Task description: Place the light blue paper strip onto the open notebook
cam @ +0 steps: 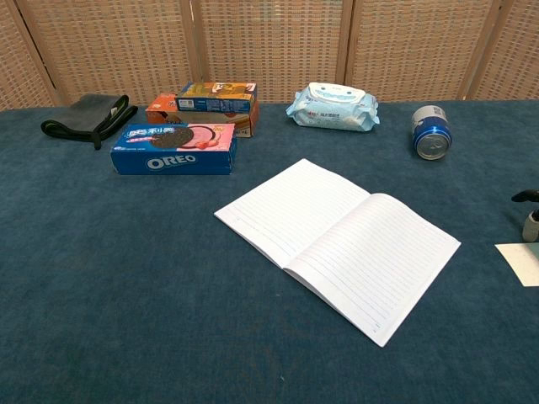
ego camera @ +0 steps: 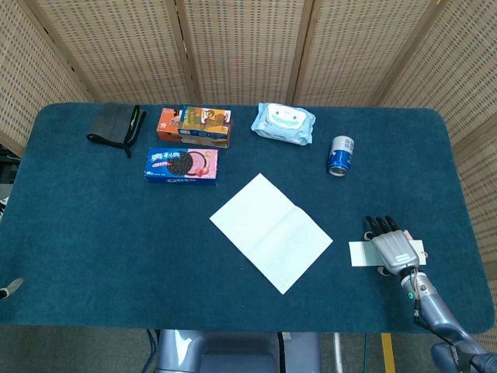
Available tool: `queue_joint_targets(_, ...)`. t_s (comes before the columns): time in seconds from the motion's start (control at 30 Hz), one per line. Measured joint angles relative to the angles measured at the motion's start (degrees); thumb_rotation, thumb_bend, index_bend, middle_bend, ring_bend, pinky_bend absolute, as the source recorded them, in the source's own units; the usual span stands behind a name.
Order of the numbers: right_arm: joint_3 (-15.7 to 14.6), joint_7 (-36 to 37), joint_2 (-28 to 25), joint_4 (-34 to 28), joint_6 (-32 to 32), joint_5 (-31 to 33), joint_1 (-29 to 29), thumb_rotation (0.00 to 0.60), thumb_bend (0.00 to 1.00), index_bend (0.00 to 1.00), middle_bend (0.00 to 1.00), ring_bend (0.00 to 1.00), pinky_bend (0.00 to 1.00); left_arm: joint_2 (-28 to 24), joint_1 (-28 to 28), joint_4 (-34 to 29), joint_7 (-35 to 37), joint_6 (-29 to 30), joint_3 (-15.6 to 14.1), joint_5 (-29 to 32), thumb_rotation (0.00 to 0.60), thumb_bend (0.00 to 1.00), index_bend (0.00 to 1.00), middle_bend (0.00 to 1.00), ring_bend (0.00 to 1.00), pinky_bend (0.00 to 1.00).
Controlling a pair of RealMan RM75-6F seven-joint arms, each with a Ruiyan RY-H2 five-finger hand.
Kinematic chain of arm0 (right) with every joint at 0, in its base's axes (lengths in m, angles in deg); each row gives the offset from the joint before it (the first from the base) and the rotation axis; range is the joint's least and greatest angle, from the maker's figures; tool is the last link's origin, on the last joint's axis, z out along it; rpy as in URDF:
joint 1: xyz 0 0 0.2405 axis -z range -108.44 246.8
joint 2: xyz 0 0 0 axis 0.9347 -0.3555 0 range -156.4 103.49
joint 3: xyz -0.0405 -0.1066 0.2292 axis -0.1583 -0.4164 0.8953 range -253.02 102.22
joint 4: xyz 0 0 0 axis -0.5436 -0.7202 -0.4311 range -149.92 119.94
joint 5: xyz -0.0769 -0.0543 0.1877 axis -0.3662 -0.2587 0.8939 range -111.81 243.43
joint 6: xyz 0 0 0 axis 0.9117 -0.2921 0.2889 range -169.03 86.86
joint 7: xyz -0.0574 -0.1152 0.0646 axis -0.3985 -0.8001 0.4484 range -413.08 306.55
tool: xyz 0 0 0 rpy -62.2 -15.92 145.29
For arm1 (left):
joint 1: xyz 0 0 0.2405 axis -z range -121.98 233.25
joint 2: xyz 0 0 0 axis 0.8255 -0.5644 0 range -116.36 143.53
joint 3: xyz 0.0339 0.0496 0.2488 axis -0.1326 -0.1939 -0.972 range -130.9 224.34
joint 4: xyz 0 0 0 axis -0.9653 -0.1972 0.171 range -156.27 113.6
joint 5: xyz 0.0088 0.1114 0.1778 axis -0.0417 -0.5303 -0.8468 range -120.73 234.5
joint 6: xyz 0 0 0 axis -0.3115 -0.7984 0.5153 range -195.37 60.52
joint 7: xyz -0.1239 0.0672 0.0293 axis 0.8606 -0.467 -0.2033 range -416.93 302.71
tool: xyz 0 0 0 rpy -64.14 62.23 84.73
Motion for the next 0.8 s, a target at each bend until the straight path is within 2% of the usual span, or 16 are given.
queue_joint_targets(0.17,-0.11,-0.40,0.55,0.37,-0.11,0.08,-0.11,0.600,0.05,0.41,0.00,0.00,0.00,-0.03,-0.04,0.01,0.21,0.08,0.02,0.02,0.600,0.00,0.00,0.00,0.00,0.00)
queue_joint_targets(0.3,-0.15,-0.03,1.29,1.32,-1.02,-0.62,-0.04,0.600,0.12,0.52,0.00,0.00,0.00,-0.06,-0.06,0.04,0.29,0.11,-0.03,-0.08,0.600,0.00,0.00,0.00,0.00,0.00)
queue_joint_targets(0.4,-0.21,0.82,1.75,2.13,-1.78,-1.39,0.08,0.600,0.15,0.56,0.00,0.00,0.00,-0.04,-0.10,0.12,0.39,0.19,-0.03,-0.11,0.600,0.00,0.00,0.00,0.00,0.00)
queue_joint_targets(0.57,-0.29,2.15,1.91,2.65,-2.91,-2.51,0.30,0.600,0.20,0.58,0.00,0.00,0.00,-0.02,-0.07,0.08,0.27,0.14,-0.06,-0.16,0.600,0.00,0.00,0.00,0.00,0.00)
queue_joint_targets(0.8,-0.29,2.74,1.45,2.28,-3.73,-3.04,0.55,0.600,0.21,0.58,0.00,0.00,0.00,-0.01,-0.07,0.13,0.34,0.14,-0.05,-0.13,0.600,0.00,0.00,0.00,0.00,0.00)
